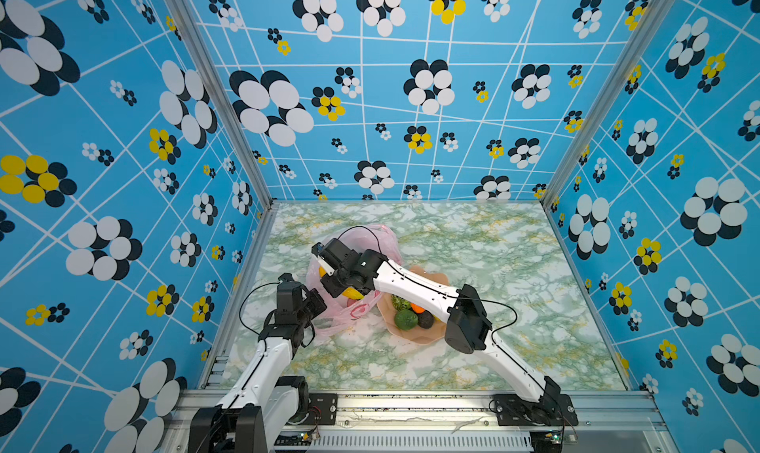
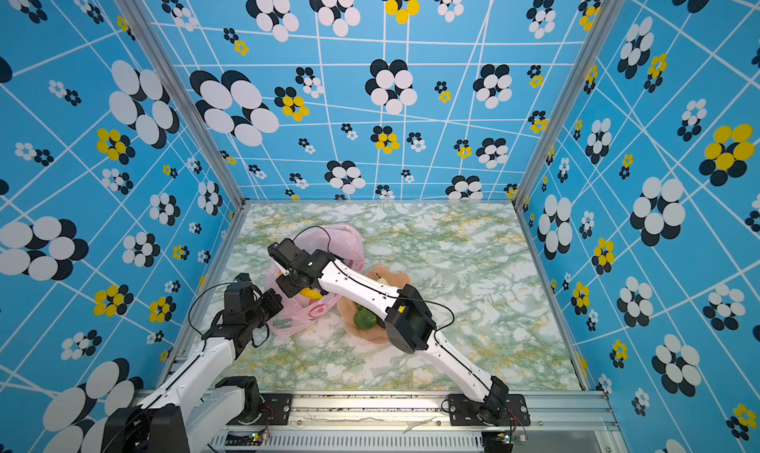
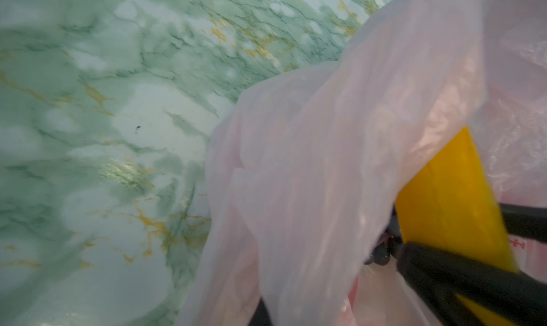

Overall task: Take fruits out of the plastic bag
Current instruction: Pick up the fruit from the plastic bag, then place the fruit on the plate.

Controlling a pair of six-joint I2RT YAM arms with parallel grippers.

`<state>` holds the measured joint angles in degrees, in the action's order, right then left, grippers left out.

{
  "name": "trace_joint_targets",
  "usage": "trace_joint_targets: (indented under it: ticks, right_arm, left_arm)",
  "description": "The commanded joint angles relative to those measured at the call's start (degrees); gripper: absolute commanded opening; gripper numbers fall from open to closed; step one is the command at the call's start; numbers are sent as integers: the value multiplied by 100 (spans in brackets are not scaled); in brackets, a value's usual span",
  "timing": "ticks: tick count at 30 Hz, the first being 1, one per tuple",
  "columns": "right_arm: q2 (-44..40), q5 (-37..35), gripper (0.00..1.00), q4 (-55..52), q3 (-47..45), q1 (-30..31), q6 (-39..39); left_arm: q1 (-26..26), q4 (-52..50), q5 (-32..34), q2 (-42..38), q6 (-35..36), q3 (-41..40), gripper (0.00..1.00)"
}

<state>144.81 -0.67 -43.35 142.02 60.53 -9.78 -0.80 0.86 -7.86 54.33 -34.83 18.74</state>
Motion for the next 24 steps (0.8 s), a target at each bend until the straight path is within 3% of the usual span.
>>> trace_joint_targets:
  ticks: [1,5,14,24]
  right_arm:
    - [123,74,27,-365,480,-135,127]
    - [69,105,27,-787,669,-137,356]
    - [-1027,363,26,-778,-616,-113,688]
    - [-2960,446,26,-93,-3043,-86,1035]
  left_arm:
    - [-141,-38,319,-83,217,33,0]
    - [-11,-214,538,100,153,107,0]
    - [28,-438,900,461,55,581,0]
    - [230,-233,901,769,197,628,0]
